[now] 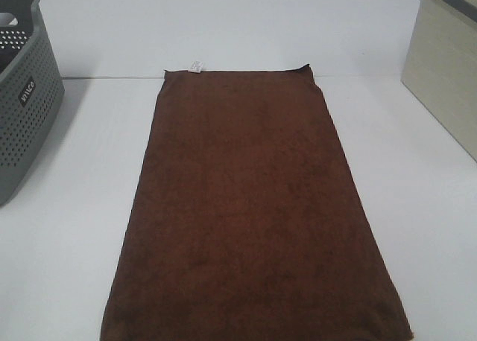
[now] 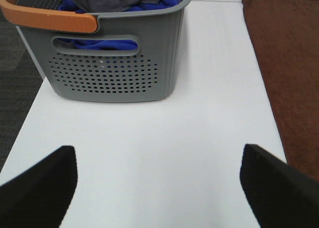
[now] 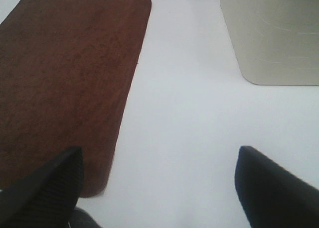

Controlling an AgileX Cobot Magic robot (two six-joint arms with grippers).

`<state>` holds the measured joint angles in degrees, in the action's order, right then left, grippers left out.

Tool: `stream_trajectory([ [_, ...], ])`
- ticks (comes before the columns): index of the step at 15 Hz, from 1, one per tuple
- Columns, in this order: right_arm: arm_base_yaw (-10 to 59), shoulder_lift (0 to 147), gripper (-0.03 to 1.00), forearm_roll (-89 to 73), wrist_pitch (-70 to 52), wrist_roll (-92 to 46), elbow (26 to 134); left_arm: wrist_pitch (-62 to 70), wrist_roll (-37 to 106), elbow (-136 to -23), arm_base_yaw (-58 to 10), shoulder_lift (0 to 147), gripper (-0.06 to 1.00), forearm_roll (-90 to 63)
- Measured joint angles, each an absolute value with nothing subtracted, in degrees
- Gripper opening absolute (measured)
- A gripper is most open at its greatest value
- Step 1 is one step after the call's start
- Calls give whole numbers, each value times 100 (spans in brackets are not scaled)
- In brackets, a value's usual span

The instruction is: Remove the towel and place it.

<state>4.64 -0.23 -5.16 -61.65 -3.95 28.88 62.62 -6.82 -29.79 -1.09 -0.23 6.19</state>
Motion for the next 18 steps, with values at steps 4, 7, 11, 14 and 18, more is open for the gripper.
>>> stream_trajectory([
  [4, 464, -23, 79, -516, -6113, -424, 2882, 6050, -86, -2848, -109, -29, 81, 189],
  [7, 464, -23, 79, -510, -6113, -424, 2882, 6045, 0, -2848, -109, -29, 81, 0],
  [11, 464, -23, 79, -510, -6113, -424, 2882, 6033, 0, -2842, -109, -29, 81, -34],
  [14, 464, -23, 79, -510, -6113, -424, 2882, 6028, 0, -2836, -109, -29, 81, -34],
  [18, 464, -23, 79, -510, -6113, -424, 2882, 6028, 0, -2836, -109, -29, 81, -34],
])
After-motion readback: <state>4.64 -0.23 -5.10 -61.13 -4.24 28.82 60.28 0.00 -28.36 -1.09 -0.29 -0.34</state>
